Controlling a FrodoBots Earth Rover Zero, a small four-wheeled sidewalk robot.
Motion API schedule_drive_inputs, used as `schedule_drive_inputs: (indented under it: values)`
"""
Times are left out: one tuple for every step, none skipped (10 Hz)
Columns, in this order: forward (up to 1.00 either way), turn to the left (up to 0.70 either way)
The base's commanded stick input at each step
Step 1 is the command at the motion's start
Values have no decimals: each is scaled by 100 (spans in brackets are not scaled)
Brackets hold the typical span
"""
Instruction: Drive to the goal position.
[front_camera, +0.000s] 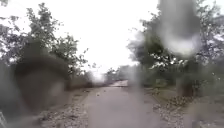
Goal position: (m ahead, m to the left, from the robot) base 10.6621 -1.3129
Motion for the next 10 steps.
schedule_drive_inputs:
  values:
    - [70, 0]
    - [70, 0]
    - [70, 0]
    - [70, 0]
    - [70, 0]
    - [70, 0]
    - [70, 0]
    - [70, 0]
    - [70, 0]
    - [70, 0]
